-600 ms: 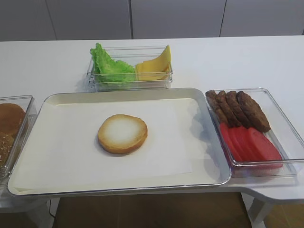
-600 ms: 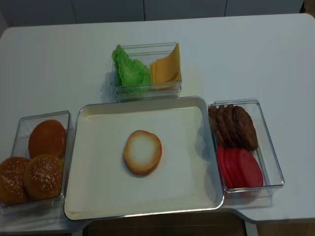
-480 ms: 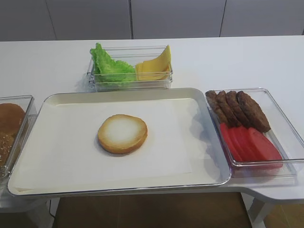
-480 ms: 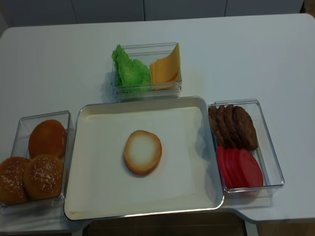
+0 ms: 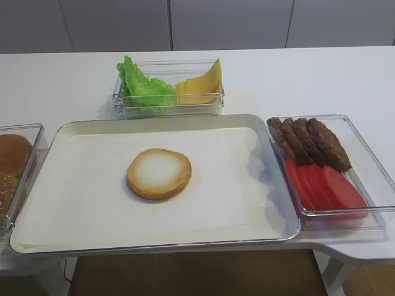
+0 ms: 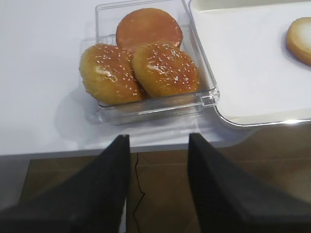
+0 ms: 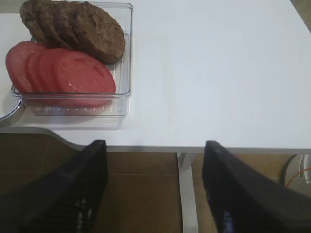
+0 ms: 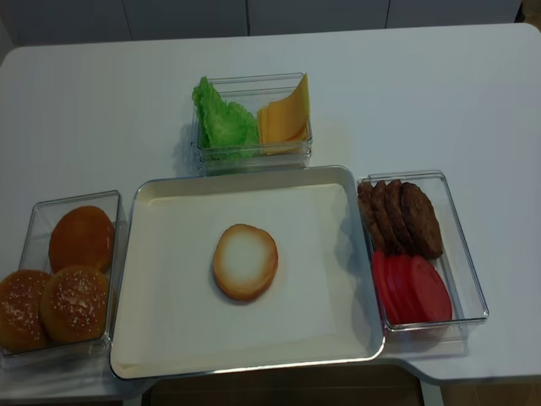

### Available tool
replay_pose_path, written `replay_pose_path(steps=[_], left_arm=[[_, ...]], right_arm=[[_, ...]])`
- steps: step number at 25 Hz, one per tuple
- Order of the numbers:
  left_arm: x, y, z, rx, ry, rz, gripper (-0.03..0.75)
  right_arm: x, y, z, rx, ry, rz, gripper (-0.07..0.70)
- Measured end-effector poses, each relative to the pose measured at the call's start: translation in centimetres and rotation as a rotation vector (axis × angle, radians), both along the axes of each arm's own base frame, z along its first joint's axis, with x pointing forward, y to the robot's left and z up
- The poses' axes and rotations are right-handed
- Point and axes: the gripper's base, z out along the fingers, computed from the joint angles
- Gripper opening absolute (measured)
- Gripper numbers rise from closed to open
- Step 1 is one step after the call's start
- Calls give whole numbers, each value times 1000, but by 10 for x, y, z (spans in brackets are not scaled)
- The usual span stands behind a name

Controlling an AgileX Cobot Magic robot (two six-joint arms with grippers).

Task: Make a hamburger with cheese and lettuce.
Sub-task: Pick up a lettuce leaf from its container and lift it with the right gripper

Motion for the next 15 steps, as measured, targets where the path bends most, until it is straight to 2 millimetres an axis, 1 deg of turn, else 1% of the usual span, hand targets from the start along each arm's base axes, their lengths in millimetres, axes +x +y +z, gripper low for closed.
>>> replay_pose_path(steps=[15], left_arm=[[0,0,0,0,-1,-23,299]], right_arm=[[0,0,0,1,0,1,468]])
